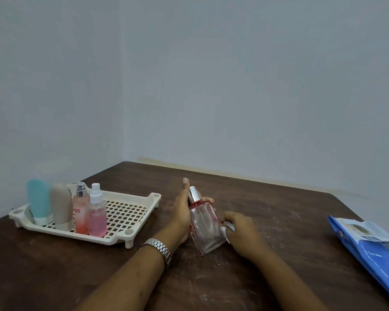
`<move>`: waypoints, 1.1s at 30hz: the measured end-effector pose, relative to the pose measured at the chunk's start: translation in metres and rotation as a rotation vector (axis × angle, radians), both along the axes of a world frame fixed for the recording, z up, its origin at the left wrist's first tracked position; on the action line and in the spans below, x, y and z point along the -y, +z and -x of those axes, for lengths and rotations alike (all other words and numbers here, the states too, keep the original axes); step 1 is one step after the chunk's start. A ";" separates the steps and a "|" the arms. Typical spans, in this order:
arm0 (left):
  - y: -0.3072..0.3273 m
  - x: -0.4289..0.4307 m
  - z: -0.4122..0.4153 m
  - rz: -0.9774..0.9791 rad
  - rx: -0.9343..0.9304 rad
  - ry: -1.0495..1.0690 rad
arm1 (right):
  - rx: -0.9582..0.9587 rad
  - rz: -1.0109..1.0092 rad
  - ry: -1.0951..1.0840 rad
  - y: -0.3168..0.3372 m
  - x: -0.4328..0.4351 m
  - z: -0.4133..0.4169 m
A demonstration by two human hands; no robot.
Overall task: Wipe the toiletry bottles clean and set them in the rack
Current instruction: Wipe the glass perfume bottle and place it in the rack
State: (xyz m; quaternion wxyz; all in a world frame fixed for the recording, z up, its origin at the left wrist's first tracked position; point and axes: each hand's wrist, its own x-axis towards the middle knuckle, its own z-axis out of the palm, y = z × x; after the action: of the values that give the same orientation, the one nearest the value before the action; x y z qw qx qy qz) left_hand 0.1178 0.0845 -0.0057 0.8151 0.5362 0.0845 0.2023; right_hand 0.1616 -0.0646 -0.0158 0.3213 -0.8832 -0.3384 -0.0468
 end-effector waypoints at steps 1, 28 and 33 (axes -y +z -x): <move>0.001 0.001 0.000 -0.003 -0.004 -0.008 | -0.009 -0.022 -0.002 0.000 -0.002 0.001; -0.001 -0.003 0.001 0.135 0.023 -0.016 | 0.068 -0.313 0.112 0.016 -0.014 0.028; -0.001 -0.004 0.001 0.050 0.005 0.031 | 0.061 -0.324 0.026 0.012 -0.012 0.021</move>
State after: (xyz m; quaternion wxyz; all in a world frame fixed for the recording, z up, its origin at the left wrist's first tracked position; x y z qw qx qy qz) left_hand 0.1168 0.0881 -0.0070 0.8252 0.5137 0.0959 0.2142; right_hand 0.1407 -0.0531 -0.0037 0.4496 -0.8136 -0.3475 -0.1232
